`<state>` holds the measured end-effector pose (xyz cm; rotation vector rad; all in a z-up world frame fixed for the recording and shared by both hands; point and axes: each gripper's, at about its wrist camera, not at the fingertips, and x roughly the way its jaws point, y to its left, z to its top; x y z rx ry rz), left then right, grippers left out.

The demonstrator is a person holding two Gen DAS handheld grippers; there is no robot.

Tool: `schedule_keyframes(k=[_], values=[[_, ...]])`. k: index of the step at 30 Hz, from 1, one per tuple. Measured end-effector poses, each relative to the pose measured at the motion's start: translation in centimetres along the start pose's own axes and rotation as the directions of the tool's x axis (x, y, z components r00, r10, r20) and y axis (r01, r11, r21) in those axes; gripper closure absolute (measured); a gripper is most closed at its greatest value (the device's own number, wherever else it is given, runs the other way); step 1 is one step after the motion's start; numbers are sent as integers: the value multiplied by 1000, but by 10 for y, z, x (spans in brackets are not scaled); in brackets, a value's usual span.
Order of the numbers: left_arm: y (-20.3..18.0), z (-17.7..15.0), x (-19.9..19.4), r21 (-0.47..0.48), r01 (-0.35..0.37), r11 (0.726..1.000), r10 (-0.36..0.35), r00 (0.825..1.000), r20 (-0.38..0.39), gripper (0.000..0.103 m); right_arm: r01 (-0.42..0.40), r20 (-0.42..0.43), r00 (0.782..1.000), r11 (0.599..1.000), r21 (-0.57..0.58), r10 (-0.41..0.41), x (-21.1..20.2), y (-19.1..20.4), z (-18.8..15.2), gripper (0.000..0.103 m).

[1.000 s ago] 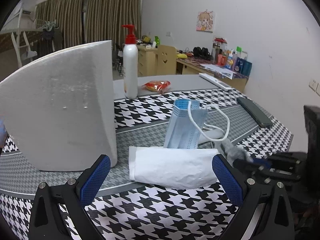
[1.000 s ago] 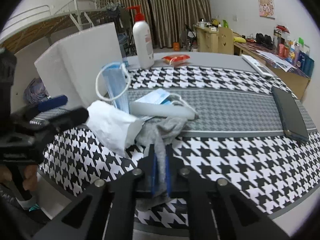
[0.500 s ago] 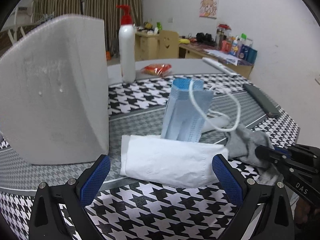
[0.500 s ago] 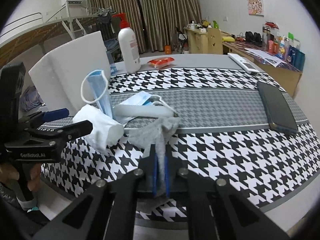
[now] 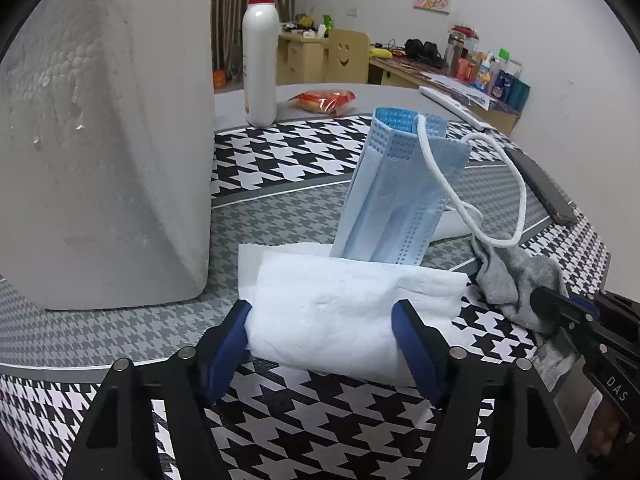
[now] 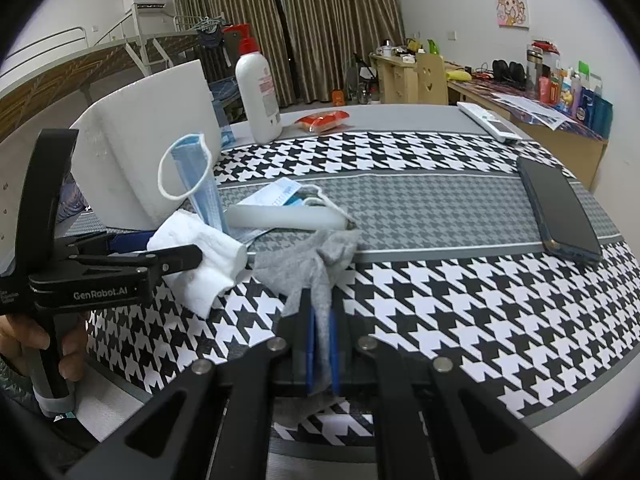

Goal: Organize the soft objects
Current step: 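Lift the tissue pack and grey sock and carry both over the white foam box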

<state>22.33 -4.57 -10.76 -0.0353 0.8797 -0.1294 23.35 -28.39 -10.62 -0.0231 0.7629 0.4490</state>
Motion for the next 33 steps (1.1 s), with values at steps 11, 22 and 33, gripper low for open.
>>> schedule_keyframes(k=[11,22,33], values=[[1,-4,-6,39,-8,999,7,1000,6,89,16,0,1000,1000,-7,-16,-1,3,0,94],[1,-4,-31,60,22,998,-27,997,73,93,45,-12,999,999,-12,-46,1,1,2,59],[8,-8,-45,56,19,998,-25,994,105,93,37,-8,999,998,-42,-38,3,13,5,93]])
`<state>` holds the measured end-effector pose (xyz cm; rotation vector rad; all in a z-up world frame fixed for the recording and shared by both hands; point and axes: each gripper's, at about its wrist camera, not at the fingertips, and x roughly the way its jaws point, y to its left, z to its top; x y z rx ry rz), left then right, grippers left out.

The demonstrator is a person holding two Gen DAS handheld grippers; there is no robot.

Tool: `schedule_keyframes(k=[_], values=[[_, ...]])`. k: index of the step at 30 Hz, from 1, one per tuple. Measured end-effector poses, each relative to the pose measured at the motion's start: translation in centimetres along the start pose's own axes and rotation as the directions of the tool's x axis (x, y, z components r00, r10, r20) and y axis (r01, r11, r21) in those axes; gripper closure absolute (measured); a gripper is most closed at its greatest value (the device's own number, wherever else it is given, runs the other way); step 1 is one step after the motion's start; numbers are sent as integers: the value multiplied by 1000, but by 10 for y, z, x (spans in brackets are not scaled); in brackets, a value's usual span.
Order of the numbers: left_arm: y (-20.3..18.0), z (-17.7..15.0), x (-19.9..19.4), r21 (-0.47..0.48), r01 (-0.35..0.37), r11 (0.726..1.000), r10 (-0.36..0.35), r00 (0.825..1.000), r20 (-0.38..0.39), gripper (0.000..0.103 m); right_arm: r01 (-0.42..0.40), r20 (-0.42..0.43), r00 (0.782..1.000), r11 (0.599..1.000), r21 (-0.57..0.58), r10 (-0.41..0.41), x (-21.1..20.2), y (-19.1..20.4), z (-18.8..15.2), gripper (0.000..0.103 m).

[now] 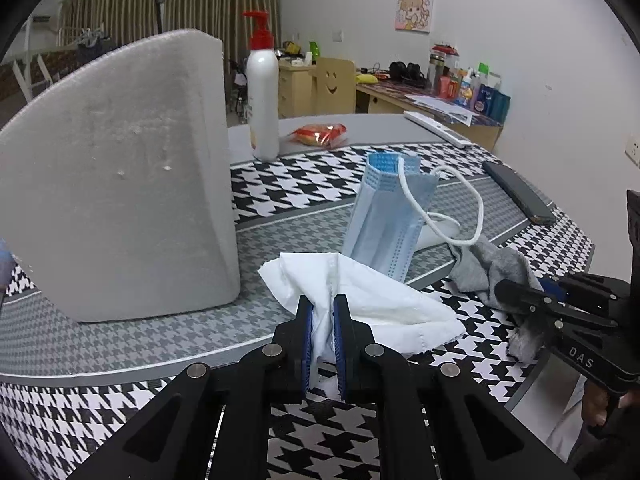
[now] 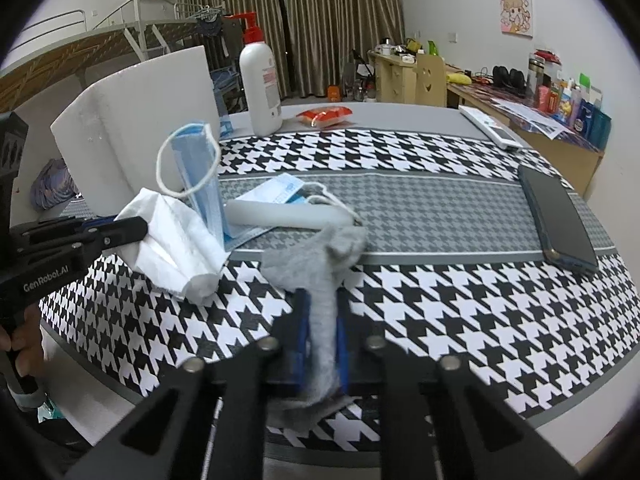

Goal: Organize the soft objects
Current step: 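Lift the tissue pack and grey sock and carry both over the white foam box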

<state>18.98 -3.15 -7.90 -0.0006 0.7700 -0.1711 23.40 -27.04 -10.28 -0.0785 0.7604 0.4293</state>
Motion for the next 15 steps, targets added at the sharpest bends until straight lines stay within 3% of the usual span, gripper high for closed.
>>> schedule_keyframes(k=[15], values=[[10,2,-34,9,2,1000,-3,995,96,93,-71,101,992,997,-14,72,-39,14,18,95]])
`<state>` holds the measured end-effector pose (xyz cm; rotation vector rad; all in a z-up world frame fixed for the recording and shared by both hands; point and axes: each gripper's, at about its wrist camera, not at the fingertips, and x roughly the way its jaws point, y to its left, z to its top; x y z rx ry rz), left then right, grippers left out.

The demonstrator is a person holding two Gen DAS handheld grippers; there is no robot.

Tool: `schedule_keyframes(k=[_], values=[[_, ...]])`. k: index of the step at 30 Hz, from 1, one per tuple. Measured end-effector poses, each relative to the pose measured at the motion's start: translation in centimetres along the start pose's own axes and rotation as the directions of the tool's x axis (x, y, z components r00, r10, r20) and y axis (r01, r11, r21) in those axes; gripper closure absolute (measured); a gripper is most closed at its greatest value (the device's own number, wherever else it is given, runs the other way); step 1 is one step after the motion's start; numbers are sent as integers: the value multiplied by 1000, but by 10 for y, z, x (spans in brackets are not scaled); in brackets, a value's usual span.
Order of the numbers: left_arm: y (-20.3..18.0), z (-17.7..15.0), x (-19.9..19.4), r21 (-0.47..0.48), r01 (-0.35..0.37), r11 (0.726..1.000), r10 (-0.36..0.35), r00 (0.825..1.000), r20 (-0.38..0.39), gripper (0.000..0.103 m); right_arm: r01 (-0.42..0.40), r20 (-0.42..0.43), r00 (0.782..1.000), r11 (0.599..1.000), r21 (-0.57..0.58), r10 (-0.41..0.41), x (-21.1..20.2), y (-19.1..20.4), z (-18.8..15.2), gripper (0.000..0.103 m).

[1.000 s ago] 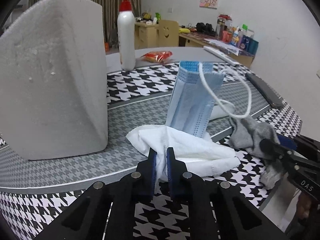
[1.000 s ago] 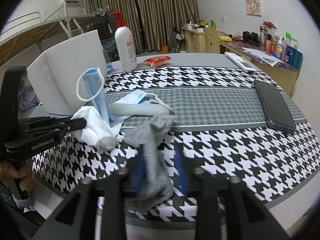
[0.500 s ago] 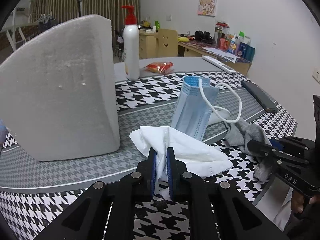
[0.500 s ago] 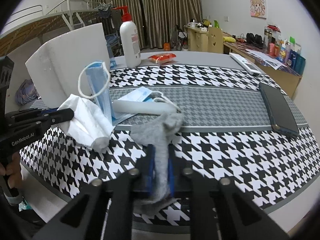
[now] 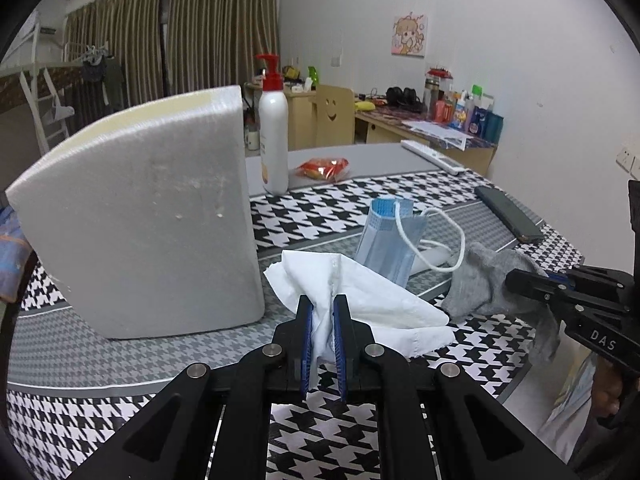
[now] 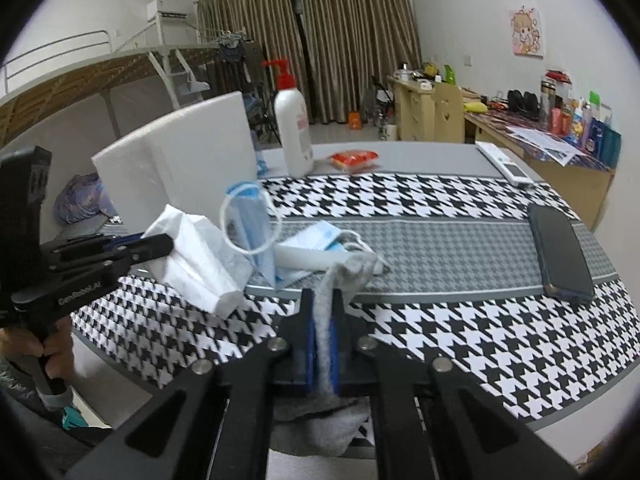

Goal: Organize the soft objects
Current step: 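Lift the tissue pack and grey sock and carry both over the white foam box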

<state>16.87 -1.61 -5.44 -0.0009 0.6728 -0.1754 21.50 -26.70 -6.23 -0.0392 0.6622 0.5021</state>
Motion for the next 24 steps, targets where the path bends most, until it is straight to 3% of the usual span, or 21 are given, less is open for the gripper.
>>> schedule_keyframes(k=[24], values=[[2,15,-46,14,8,1000,-10,992,127,93,8,138,990,999,-45,-2,-38,19,25,95]])
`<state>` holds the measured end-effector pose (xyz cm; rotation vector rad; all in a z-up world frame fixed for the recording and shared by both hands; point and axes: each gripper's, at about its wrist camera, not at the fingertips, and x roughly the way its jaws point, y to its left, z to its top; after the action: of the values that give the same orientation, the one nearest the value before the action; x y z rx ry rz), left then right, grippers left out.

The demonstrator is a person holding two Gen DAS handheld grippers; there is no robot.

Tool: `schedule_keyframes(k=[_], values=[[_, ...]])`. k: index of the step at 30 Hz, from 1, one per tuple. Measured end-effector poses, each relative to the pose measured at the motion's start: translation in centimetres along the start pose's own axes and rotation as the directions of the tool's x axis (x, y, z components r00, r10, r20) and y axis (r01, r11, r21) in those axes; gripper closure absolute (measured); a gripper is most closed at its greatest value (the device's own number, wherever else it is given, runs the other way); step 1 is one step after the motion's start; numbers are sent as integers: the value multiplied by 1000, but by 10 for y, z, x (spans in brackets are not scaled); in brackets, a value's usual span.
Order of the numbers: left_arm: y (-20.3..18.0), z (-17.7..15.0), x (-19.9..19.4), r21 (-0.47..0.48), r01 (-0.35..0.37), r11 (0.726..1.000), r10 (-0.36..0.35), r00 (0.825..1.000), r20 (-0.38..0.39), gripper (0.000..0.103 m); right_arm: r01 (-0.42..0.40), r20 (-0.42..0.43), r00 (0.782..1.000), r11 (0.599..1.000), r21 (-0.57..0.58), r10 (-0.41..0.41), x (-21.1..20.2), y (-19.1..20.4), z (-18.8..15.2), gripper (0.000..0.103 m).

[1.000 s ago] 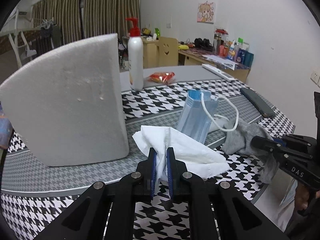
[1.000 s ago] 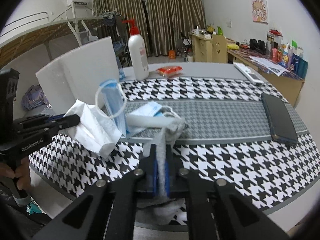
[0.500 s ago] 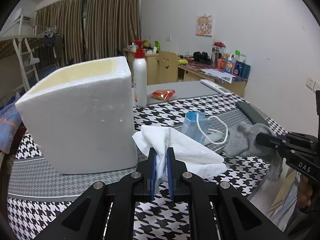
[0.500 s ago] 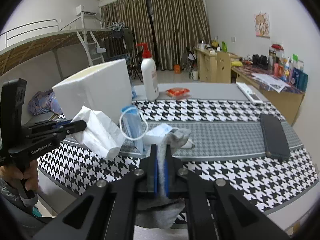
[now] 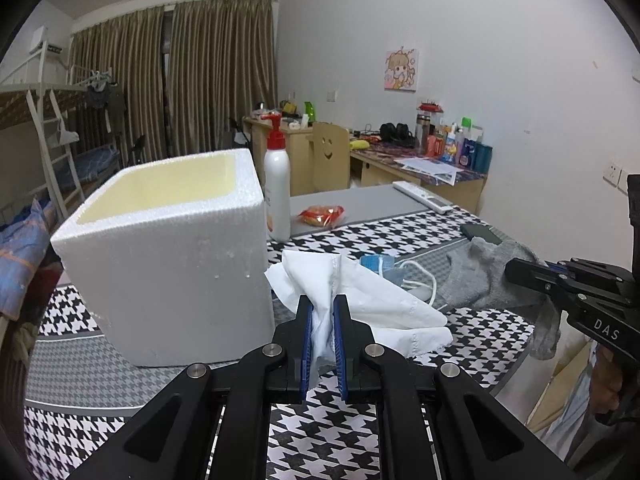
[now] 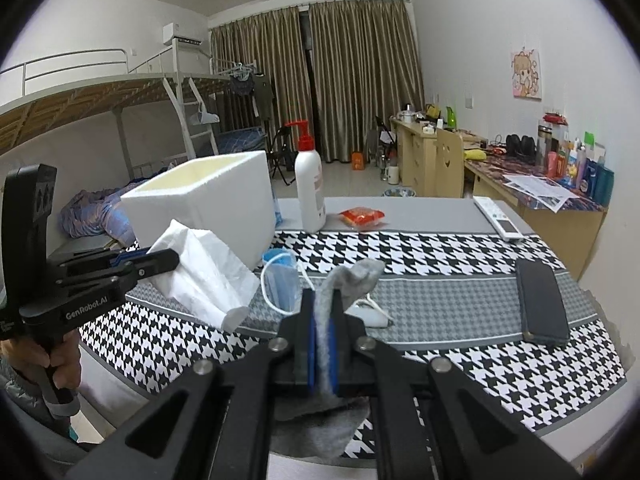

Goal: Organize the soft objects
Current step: 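Lift the tissue pack and grey sock and carry both over the white foam box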

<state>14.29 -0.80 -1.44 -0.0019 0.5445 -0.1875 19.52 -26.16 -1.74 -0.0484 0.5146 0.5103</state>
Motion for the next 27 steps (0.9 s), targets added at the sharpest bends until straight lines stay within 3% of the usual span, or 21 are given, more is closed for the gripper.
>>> schedule_keyframes(k=[27], values=[[5,32,-35,35,-14,999,9,993,118,92,-9,102,995,999,-43,13,-10,8,29,95]])
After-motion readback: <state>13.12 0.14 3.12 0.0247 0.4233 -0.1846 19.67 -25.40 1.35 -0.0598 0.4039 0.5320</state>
